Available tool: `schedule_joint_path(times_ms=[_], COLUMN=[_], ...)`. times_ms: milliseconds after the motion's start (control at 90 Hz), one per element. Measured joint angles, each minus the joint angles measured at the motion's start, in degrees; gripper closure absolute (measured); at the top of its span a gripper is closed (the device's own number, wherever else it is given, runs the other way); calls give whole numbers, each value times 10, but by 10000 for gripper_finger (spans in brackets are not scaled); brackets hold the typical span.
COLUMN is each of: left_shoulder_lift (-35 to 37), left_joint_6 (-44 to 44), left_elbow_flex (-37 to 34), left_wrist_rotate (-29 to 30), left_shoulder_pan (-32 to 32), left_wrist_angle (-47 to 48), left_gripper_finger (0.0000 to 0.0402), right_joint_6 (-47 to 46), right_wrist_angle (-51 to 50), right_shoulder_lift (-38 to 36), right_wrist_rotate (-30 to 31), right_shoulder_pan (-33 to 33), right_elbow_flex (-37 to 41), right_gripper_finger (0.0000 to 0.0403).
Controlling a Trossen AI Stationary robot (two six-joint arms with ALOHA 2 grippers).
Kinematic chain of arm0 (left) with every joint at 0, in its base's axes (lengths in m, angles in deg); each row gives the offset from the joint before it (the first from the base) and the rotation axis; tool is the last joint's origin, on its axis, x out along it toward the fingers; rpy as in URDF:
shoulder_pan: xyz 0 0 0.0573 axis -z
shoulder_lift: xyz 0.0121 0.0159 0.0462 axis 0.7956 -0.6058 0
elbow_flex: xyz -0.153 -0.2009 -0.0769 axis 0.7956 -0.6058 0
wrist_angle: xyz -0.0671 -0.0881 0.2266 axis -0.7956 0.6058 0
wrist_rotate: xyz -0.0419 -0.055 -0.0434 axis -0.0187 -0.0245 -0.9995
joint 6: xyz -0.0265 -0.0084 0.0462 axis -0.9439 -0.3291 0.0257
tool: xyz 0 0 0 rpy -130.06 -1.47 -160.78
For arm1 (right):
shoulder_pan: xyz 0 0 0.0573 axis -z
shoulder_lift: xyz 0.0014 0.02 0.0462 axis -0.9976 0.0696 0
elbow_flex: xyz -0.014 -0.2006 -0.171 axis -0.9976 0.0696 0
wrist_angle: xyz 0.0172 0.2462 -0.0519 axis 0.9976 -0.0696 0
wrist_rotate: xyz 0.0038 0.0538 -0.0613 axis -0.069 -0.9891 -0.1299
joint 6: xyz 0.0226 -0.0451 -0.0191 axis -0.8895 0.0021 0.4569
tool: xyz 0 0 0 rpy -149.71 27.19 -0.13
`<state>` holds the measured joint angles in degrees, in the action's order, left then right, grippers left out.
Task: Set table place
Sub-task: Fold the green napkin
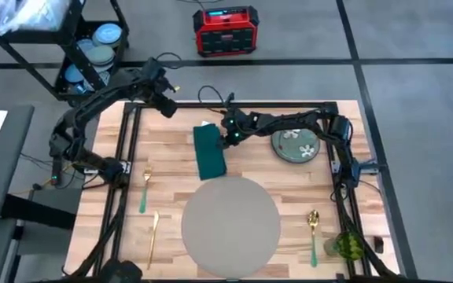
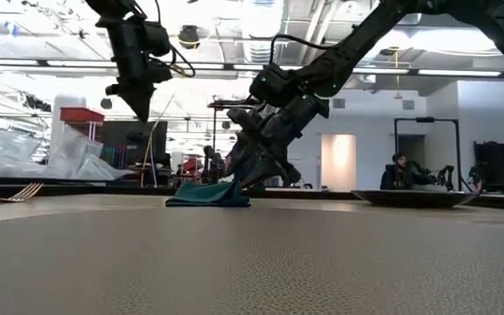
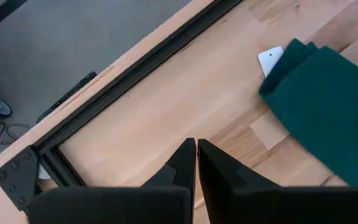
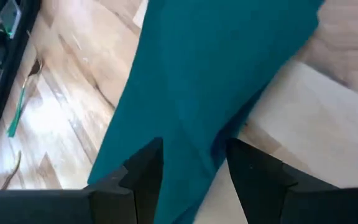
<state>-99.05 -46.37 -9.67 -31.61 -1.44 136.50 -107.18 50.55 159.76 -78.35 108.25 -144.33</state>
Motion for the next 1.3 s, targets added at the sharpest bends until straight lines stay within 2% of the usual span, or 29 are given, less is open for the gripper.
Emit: schedule_joint_path(times_ms=[289, 522, 622, 833, 1122, 1222, 1300], left_shoulder_lift=[0, 0, 0, 0, 0, 0, 0], left_joint_6=[22, 24, 28, 27, 28, 28, 28], left_elbow_flex=[0, 0, 0, 0, 0, 0, 0], left_wrist_rotate=[0, 1, 1, 1, 1, 0, 0], left_shoulder_pan=[0, -2, -4, -4, -5, -7, -8], left_wrist_angle=[-1, -1, -1, -14, -22, -23, -25], left_gripper_finger=[402, 402, 402, 402, 402, 402, 402], right_joint_6=[-7, -36, -35, 5, 48, 84, 114], right_wrist_angle=[11, 24, 15, -43, -139, -201, -254], right_shoulder_lift=[7, 43, 46, 41, 21, -12, -48], right_wrist_rotate=[10, -25, -32, -38, -49, -45, -17], right_shoulder_pan=[-4, -15, -16, -13, -12, -11, -10], right_elbow_flex=[0, -12, -25, -62, -100, -115, -123], right_gripper_finger=[239, 243, 273, 391, 402, 402, 403])
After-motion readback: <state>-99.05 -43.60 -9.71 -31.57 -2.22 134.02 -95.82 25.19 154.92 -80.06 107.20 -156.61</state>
